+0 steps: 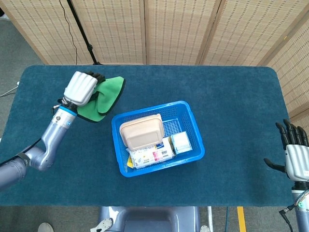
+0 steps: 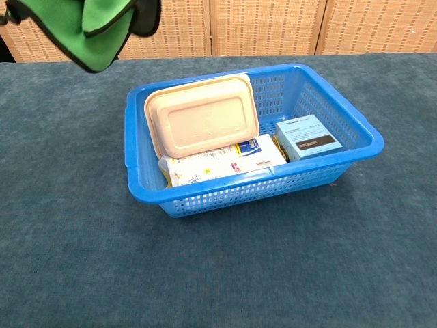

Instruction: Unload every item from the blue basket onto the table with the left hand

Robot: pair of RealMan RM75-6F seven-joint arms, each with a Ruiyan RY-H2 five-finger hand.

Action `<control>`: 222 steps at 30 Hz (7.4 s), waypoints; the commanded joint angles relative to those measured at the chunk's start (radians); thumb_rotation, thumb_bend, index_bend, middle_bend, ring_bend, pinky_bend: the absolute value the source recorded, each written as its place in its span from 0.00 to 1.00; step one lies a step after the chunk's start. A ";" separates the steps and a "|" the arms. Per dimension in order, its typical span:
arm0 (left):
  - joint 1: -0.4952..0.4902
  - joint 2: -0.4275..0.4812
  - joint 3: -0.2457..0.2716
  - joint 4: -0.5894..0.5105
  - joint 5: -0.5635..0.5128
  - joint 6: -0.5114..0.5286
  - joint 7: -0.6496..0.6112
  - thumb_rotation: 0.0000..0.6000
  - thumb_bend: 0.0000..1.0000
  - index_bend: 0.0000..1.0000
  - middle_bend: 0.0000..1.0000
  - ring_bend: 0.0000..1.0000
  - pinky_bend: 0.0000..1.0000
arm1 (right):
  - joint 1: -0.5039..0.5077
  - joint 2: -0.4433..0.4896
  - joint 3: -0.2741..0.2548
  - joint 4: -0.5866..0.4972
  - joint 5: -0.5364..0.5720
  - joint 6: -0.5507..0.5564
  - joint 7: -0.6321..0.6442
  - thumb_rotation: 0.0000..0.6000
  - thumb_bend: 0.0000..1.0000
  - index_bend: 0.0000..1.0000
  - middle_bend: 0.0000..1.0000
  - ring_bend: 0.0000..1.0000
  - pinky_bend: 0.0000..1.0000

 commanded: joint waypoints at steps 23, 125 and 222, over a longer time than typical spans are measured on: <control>-0.040 0.193 -0.006 -0.331 0.023 -0.282 -0.480 0.87 0.00 0.00 0.00 0.00 0.00 | 0.017 0.039 -0.034 -0.003 -0.037 -0.059 0.105 1.00 0.00 0.00 0.00 0.00 0.00; -0.008 0.062 0.029 -0.209 0.182 -0.093 -0.640 1.00 0.00 0.00 0.00 0.00 0.00 | 0.022 -0.002 -0.042 0.018 -0.058 -0.026 0.033 1.00 0.00 0.00 0.00 0.00 0.00; 0.181 0.080 0.084 -0.102 -0.422 -0.208 -0.351 1.00 0.48 0.23 0.14 0.20 0.42 | 0.023 0.033 -0.073 -0.011 -0.134 -0.026 0.104 1.00 0.00 0.00 0.00 0.00 0.00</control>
